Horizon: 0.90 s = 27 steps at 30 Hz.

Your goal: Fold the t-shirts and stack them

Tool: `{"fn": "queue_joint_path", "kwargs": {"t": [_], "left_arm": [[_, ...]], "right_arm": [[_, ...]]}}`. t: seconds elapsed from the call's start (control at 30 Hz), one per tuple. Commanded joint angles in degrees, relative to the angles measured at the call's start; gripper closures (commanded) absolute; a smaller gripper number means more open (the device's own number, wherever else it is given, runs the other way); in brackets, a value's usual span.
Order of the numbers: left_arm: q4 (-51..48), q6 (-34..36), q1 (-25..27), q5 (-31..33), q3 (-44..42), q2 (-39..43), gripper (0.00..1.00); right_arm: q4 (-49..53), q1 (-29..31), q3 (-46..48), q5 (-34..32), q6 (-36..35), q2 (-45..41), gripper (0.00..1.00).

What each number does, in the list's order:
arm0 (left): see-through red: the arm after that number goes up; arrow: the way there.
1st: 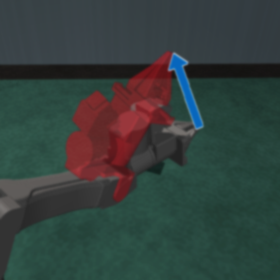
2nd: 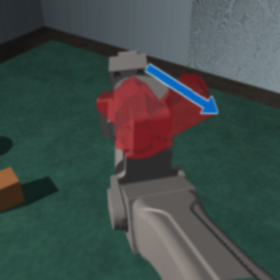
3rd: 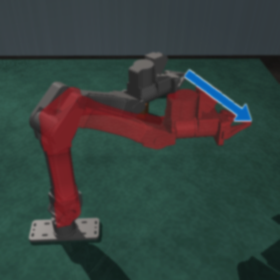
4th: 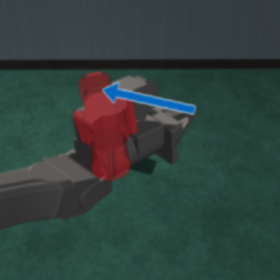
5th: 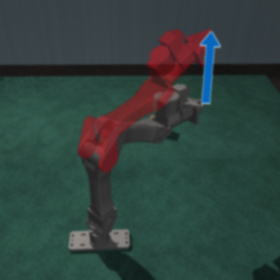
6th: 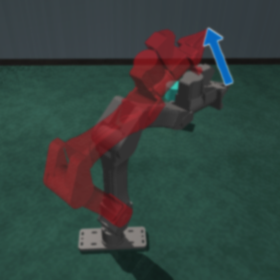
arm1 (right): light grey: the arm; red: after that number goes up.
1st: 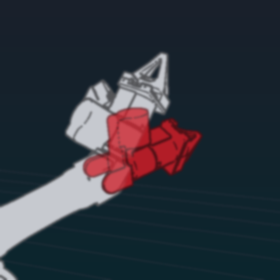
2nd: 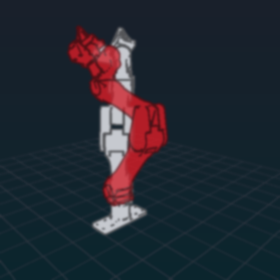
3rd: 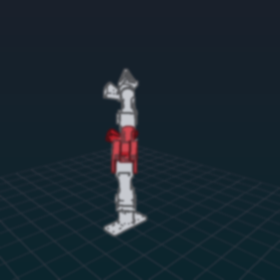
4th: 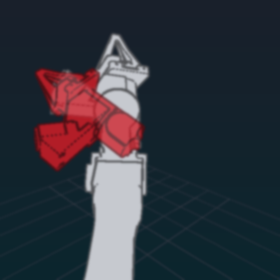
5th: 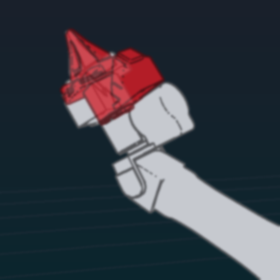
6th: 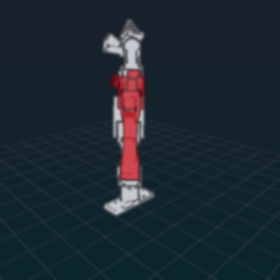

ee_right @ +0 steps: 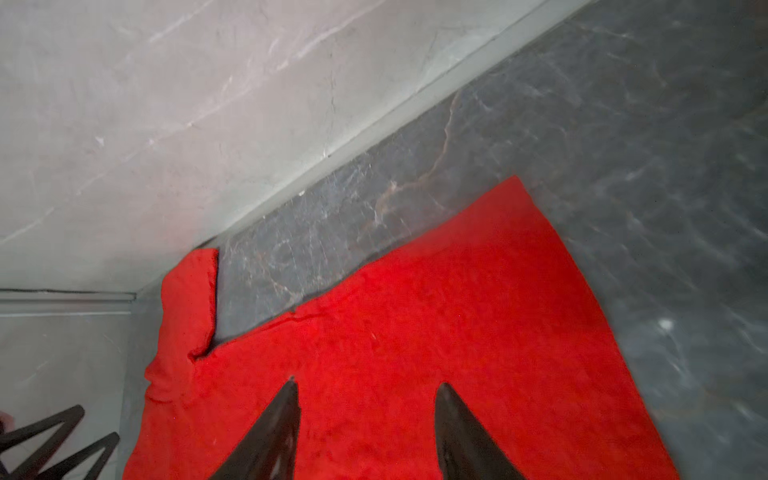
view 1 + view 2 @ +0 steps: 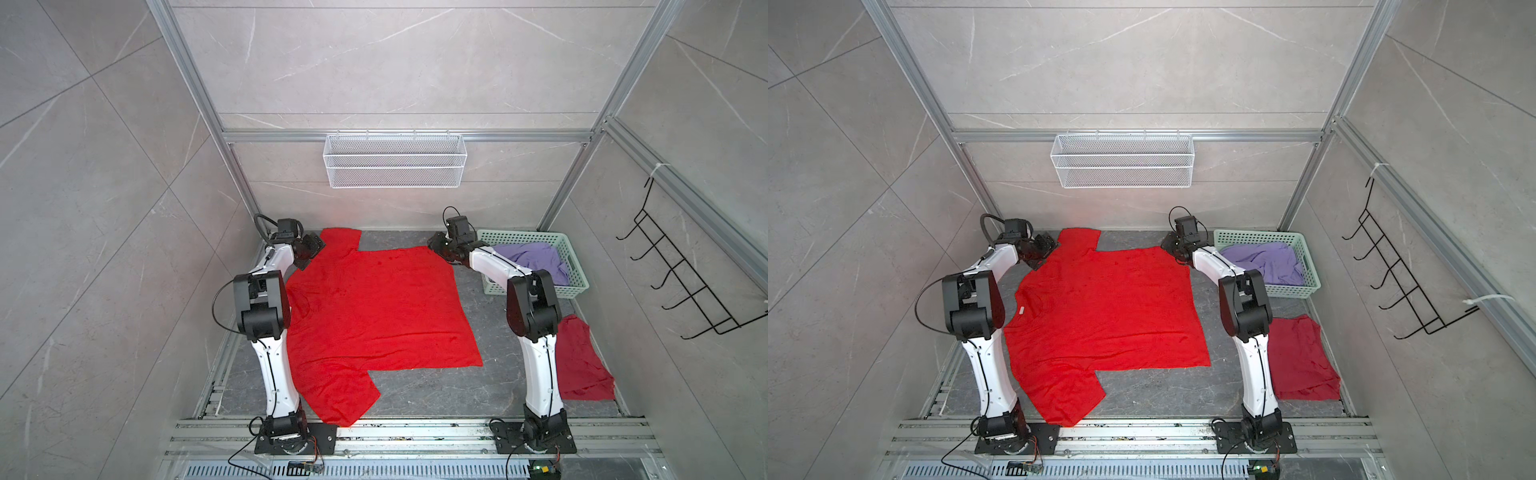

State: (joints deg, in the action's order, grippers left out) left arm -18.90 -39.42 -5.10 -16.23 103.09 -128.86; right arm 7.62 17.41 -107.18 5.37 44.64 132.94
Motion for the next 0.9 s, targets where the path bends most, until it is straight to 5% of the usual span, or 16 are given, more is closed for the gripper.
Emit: {"fn": "queue_joint_path", "kwargs": {"t": [0.0, 0.33, 0.87], "left_arm": [[0.3, -2.3, 0.6, -0.7, 3.7, -2.4, 0.13], [-6.1, -1.6, 0.5, 3.1, 2.6, -4.2, 0.13], [-3.0, -1.1, -1.9, 3.4, -18.1, 5.7, 0.13]], "right_arm": [[1.1, 0.1, -5.6, 0.9, 3.1, 5.5, 0.46], [14.8, 0.1, -8.0, -0.4, 5.0, 9.7, 0.47], [12.5, -0.7, 17.2, 0.1, 1.7, -5.0, 0.47]]}}
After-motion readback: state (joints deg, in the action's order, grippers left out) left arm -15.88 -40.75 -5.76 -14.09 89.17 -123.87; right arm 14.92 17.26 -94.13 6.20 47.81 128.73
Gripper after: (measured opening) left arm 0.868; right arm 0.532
